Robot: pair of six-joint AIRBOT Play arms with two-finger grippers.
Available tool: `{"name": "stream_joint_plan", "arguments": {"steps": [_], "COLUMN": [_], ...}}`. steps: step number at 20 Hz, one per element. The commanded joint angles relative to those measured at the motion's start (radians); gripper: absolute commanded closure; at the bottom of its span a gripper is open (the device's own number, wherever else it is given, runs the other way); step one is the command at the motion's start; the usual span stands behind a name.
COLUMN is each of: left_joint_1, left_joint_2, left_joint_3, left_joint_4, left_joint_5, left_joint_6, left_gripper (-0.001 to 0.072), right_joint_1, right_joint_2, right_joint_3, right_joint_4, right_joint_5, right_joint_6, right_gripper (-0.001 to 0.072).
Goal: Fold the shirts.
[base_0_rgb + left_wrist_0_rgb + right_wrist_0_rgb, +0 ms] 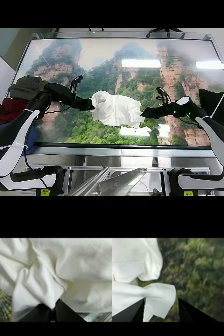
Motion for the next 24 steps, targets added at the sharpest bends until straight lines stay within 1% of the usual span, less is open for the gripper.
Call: {"name": "stream_joint_plan", "arguments": {"steps": [1, 2, 3, 4, 6, 8, 9, 12, 15, 16, 18, 21, 24], "left_joint_1": [0.001, 0.001, 0.001, 0.001, 0.001, 0.001, 0.005, 0.061, 0.152, 0.175, 0.222, 0.280, 0.330], "left_joint_2": [0.000, 0.000, 0.000, 0.000, 0.000, 0.019, 0.040, 0.137, 0.255, 0.297, 0.383, 0.505, 0.591], "left_joint_3": [0.000, 0.000, 0.000, 0.000, 0.018, 0.082, 0.131, 0.309, 0.508, 0.565, 0.666, 0.783, 0.824], "left_joint_4": [0.001, 0.001, 0.002, 0.000, -0.002, 0.001, 0.000, 0.000, -0.005, -0.009, -0.065, -0.098, -0.097], "left_joint_5": [-0.005, -0.005, -0.005, -0.005, 0.017, 0.098, 0.141, 0.228, 0.299, 0.313, 0.322, 0.326, 0.358], "left_joint_6": [0.000, 0.000, 0.000, 0.000, 0.000, 0.000, -0.001, -0.047, -0.098, -0.101, -0.101, -0.101, -0.099], "left_gripper": [0.0694, 0.0694, 0.0694, 0.0694, 0.0694, 0.0694, 0.0694, 0.0694, 0.0694, 0.0694, 0.0693, 0.0694, 0.0694], "right_joint_1": [-0.002, -0.002, -0.002, -0.002, -0.004, -0.006, -0.018, -0.093, -0.203, -0.241, -0.311, -0.377, -0.404], "right_joint_2": [-0.037, -0.037, -0.037, -0.037, -0.030, 0.014, 0.061, 0.257, 0.492, 0.555, 0.668, 0.785, 0.857], "right_joint_3": [0.000, 0.000, 0.000, 0.001, 0.022, 0.074, 0.110, 0.249, 0.447, 0.519, 0.651, 0.785, 0.852], "right_joint_4": [0.120, 0.135, 0.150, 0.172, 0.220, 0.225, 0.227, 0.260, 0.261, 0.260, 0.259, 0.242, 0.160], "right_joint_5": [0.014, 0.014, 0.015, 0.028, 0.115, 0.216, 0.259, 0.325, 0.325, 0.325, 0.317, 0.272, 0.216], "right_joint_6": [-0.074, -0.093, -0.100, -0.122, -0.152, -0.150, -0.135, -0.068, -0.015, -0.003, 0.024, 0.023, 0.025], "right_gripper": [0.0335, 0.0475, 0.0534, 0.0695, 0.0692, 0.0693, 0.0693, 0.0692, 0.0693, 0.0693, 0.0693, 0.0693, 0.0693]}}
